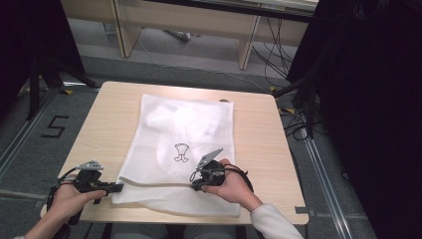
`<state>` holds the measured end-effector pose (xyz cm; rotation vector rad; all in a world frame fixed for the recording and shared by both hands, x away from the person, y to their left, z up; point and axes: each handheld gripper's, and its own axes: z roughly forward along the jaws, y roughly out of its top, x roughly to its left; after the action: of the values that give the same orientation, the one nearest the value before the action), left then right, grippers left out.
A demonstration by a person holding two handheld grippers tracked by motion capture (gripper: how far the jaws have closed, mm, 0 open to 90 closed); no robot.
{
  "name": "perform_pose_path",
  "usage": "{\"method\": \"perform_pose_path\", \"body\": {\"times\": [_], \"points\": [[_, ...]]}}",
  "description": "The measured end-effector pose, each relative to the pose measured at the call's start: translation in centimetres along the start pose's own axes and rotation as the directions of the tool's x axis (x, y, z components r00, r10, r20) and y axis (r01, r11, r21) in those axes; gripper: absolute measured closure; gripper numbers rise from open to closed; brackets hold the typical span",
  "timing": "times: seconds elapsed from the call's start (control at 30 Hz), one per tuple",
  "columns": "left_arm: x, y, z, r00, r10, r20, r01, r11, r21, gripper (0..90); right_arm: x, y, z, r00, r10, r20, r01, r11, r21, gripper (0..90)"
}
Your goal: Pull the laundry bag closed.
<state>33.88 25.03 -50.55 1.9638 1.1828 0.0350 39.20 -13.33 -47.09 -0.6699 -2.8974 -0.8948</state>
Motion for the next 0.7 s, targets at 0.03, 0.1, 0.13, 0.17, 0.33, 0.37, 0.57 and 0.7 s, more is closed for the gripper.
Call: {"method": "perform_pose_path", "body": {"times": [0.03,0.1,0.13,0.17,0.33,0.37,0.57,0.7], "points": [[0.0,0.0,0.0,1.0,-0.001,0.001,0.001,1.0,0.0,85.8,-0.1,-0.02,0.02,1.0,-0.007,-0.003,0.007,1.0,-0.007,82.7],[-0.01,0.0,-0.01,1.0,-0.001,-0.002,0.001,1.0,0.001,85.8,-0.15,-0.06,-0.01,0.9998,-0.019,-0.003,0.019,1.0,-0.008,82.6],[-0.01,-0.01,-0.01,1.0,-0.002,-0.003,0.002,1.0,0.0,85.8,-0.15,-0.1,-0.01,0.9999,-0.012,-0.005,0.012,1.0,-0.012,82.7],[-0.01,-0.01,-0.01,1.0,-0.001,-0.003,0.001,1.0,0.002,85.8,-0.08,-0.17,-0.12,1.0,0.004,0.0,-0.004,1.0,-0.003,82.6],[-0.01,-0.01,-0.01,1.0,-0.002,-0.002,0.002,1.0,0.001,85.8,-0.21,-0.4,-0.33,1.0,0.0,0.004,0.0,1.0,-0.006,82.6],[-0.01,0.0,0.0,1.0,0.0,-0.002,0.0,1.0,0.001,85.8,-0.22,-0.46,-0.36,1.0,0.008,0.0,-0.008,1.0,-0.011,82.7],[0.0,-0.01,0.01,1.0,-0.002,-0.002,0.002,1.0,0.002,85.8,-0.31,-0.73,-0.63,0.9999,0.014,0.004,-0.014,1.0,-0.007,82.6],[0.0,-0.01,0.0,1.0,0.0,-0.004,0.0,1.0,0.003,85.8,-0.41,-0.96,-0.7,0.9997,0.026,0.001,-0.026,1.0,-0.007,82.6]]}}
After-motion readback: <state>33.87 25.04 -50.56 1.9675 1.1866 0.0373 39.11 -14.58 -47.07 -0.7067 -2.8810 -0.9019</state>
